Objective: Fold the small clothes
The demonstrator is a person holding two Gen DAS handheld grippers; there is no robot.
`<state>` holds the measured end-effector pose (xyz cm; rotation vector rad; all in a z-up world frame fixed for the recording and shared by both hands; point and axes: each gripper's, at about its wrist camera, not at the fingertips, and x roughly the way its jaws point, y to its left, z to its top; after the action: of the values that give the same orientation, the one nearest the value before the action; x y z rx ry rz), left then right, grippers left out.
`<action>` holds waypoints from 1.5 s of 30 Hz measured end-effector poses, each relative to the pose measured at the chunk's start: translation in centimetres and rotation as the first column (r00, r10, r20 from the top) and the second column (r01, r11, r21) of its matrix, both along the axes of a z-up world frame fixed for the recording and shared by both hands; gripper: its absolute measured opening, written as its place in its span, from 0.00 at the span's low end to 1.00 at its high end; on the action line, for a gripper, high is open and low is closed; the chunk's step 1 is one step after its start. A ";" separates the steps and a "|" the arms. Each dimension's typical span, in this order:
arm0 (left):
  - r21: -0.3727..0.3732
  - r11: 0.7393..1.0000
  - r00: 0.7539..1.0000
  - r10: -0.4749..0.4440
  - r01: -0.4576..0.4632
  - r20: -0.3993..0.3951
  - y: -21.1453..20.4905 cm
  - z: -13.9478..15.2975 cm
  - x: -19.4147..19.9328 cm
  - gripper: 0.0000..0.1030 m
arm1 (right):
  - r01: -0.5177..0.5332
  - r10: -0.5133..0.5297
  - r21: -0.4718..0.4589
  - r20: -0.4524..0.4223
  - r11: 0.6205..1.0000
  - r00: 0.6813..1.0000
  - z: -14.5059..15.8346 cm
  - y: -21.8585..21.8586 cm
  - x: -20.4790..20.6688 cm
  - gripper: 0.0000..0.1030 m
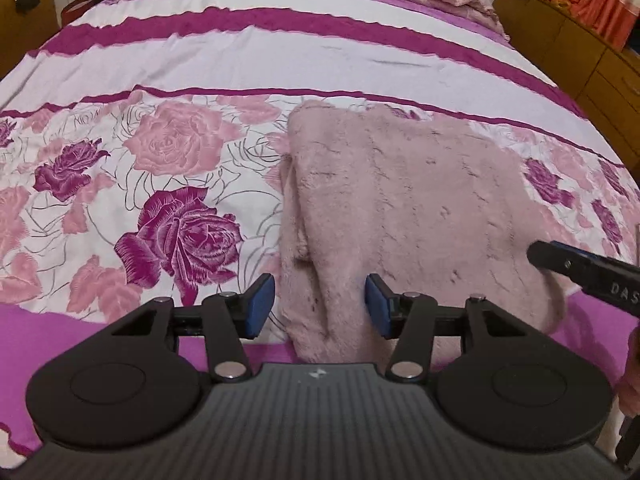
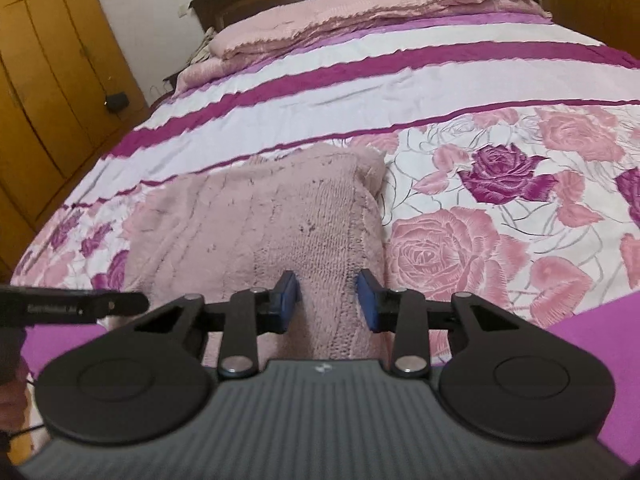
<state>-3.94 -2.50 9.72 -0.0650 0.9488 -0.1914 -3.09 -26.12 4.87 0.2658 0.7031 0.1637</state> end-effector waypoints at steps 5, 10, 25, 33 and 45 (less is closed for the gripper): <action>0.036 0.999 1.000 -0.012 0.012 0.001 -0.7 1.5 -2.5 0.73 | -0.010 0.010 0.007 0.022 1.000 1.000 0.8 0.6 -2.2 0.60; 0.107 0.994 1.000 0.003 -0.005 0.020 -1.3 2.0 -5.2 0.86 | -0.010 0.013 -0.049 0.062 0.999 0.998 1.4 1.4 -4.9 0.74; 0.192 0.980 0.999 0.054 -0.054 0.001 -4.3 -3.7 -6.5 0.97 | -0.047 0.039 -0.171 -0.053 0.984 0.998 -2.4 2.4 -7.2 0.77; 0.169 0.982 0.996 0.087 -0.083 -0.015 -3.9 -6.1 -6.1 1.00 | -0.011 -0.001 -0.195 -0.058 0.981 0.998 -5.1 2.8 -6.9 0.79; 0.163 0.982 0.995 0.100 -0.098 0.001 -3.7 -7.0 -6.0 1.00 | -0.006 -0.004 -0.192 -0.051 0.981 0.999 -5.8 2.7 -6.8 0.81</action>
<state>-9.93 -6.20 2.67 0.0374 0.9625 -0.0214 -9.87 -23.38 -0.96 0.0852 0.7640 0.0895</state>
